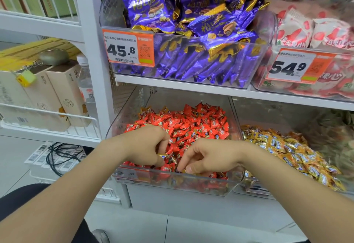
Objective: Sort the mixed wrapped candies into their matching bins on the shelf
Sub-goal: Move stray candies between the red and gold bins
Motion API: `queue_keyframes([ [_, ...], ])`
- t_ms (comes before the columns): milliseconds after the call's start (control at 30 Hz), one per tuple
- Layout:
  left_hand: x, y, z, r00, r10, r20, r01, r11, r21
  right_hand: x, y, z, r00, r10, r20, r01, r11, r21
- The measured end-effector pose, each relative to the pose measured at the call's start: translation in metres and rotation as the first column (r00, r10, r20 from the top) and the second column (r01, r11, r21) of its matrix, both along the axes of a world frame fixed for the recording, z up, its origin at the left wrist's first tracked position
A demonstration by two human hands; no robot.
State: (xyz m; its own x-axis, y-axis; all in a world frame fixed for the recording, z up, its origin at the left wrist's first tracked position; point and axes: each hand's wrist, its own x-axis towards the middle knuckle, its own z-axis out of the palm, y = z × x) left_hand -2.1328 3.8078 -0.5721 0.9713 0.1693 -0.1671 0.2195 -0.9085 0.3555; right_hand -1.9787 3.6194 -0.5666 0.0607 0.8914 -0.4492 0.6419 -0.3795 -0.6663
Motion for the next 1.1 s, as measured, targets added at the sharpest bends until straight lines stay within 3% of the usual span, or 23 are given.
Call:
queue_keyframes([
  [133, -0.001, -0.003, 0.008, 0.991, 0.023, 0.130, -0.015, 0.998, -0.061, -0.002, -0.002, 0.004, 1.000, 0.008, 0.016, -0.007, 1.000, -0.029],
  [267, 0.001, -0.004, 0.010, 0.982, 0.076, 0.172, -0.036, 0.975, -0.220, -0.005, 0.000, 0.005, 0.998, -0.043, 0.037, 0.043, 0.999, 0.022],
  [500, -0.001, 0.001, 0.002, 0.992, 0.054, 0.114, -0.042, 0.994, -0.104, -0.009, 0.004, 0.002, 0.957, -0.272, 0.105, 0.268, 0.962, 0.048],
  [633, 0.002, -0.008, 0.006, 0.992, 0.033, 0.123, -0.021, 0.995, -0.099, -0.014, 0.009, 0.006, 0.849, -0.520, 0.098, 0.491, 0.843, 0.217],
  [733, 0.005, -0.016, 0.002, 0.994, -0.060, 0.087, 0.071, 0.990, -0.122, -0.011, 0.010, 0.004, 0.804, -0.595, -0.004, 0.567, 0.765, 0.307],
  [867, 0.011, -0.018, -0.013, 0.994, -0.098, 0.054, 0.101, 0.994, -0.044, -0.010, 0.005, 0.003, 0.856, -0.476, -0.202, 0.512, 0.835, 0.202],
  [933, 0.013, -0.017, -0.014, 0.993, -0.080, 0.086, 0.077, 0.996, 0.041, -0.010, 0.004, 0.003, 0.832, -0.490, -0.262, 0.538, 0.828, 0.158],
  [1100, 0.013, -0.015, -0.015, 0.990, -0.116, 0.084, 0.097, 0.974, 0.207, -0.010, 0.004, 0.015, 0.518, -0.550, -0.655, 0.656, 0.747, -0.109],
])
